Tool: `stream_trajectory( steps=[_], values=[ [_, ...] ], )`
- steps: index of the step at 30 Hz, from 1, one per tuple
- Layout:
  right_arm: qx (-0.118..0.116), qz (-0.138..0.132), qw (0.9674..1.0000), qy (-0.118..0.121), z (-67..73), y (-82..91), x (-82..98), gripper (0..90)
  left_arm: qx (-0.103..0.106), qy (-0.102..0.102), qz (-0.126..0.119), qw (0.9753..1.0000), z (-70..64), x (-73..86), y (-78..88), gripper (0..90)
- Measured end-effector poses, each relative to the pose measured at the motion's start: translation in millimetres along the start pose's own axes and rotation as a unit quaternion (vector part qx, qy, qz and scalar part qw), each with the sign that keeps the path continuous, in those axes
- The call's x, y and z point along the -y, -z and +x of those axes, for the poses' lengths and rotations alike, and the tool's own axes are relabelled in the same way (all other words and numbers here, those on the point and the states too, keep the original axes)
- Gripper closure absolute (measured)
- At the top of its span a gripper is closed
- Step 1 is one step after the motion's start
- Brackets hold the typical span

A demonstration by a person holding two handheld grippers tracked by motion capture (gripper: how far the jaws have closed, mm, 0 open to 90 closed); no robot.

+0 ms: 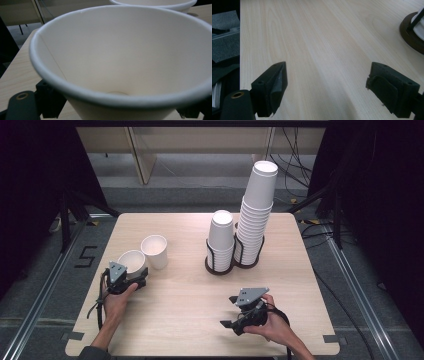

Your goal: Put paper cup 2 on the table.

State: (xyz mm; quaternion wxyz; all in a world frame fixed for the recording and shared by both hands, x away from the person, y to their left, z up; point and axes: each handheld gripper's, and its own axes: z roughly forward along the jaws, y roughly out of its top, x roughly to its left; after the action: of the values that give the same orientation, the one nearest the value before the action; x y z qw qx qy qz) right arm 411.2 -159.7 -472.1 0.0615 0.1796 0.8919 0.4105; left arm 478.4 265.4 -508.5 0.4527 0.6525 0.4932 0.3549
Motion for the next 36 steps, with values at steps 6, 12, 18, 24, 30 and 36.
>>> stream_trajectory(
  steps=[6, 12, 18, 24, 30, 36],
  values=[
    [0.0, 0.001, 1.0, 0.0, 0.2, 0.4, 0.2, 16.9, 0.009, 0.007, 0.016, 0.9998, 1.0, 1.7, 3.8, 14.3],
    [-0.001, 0.0, 1.0, -0.001, 0.6, 1.4, 1.1, 17.0, 0.004, 0.018, 0.034, 0.9993, 2.4, 1.4, 15.9, 14.3],
    [0.014, -0.007, 0.9998, -0.012, -0.5, 7.9, 3.1, 16.9, 0.004, 0.019, 0.035, 0.9992, 1.0, 5.1, 29.1, 14.4],
    [0.02, -0.01, 0.9997, -0.011, -2.2, 11.2, 7.6, 17.0, 0.0, 0.028, 0.036, 0.999, -4.4, 6.2, 43.1, 14.4],
    [0.024, -0.01, 0.9995, -0.02, -2.8, 12.4, 10.1, 16.9, -0.005, 0.058, 0.041, 0.9975, -11.0, 5.3, 59.4, 14.4],
    [0.031, -0.015, 0.9991, -0.025, -3.2, 15.2, 12.6, 17.0, 0.017, 0.057, 0.038, 0.9975, -28.5, 6.4, 73.9, 14.4]
  ],
)
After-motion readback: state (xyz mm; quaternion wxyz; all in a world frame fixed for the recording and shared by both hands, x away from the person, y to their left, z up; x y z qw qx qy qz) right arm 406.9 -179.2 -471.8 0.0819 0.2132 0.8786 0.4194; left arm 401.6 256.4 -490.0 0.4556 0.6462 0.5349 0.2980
